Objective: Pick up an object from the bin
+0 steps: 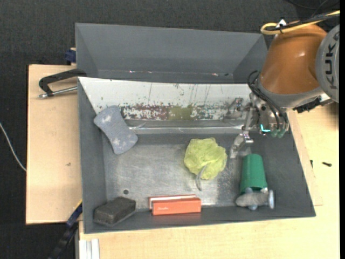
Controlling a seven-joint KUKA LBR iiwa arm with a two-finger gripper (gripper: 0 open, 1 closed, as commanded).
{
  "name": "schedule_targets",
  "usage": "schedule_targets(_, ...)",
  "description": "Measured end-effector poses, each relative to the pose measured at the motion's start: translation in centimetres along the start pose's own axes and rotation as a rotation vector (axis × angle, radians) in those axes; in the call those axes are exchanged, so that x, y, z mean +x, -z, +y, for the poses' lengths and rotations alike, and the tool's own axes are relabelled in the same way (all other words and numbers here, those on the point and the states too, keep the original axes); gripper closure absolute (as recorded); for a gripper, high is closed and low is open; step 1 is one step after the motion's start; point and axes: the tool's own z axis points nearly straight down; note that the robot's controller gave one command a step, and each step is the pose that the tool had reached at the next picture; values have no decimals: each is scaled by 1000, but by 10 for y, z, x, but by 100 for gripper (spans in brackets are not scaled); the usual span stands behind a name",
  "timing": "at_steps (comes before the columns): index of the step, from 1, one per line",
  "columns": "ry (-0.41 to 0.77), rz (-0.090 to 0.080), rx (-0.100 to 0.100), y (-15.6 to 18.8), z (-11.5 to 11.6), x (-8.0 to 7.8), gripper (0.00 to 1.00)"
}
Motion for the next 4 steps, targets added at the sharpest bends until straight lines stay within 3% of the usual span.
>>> schedule_targets(1,1,-8,1,4,0,-2,0)
schedule_targets(2,73,-12,1,-59,22,16,0)
schedule_targets(3,39,-1,0,-65,62,46,0)
schedule_targets(4,214,-12,1,-64,55,-2,0)
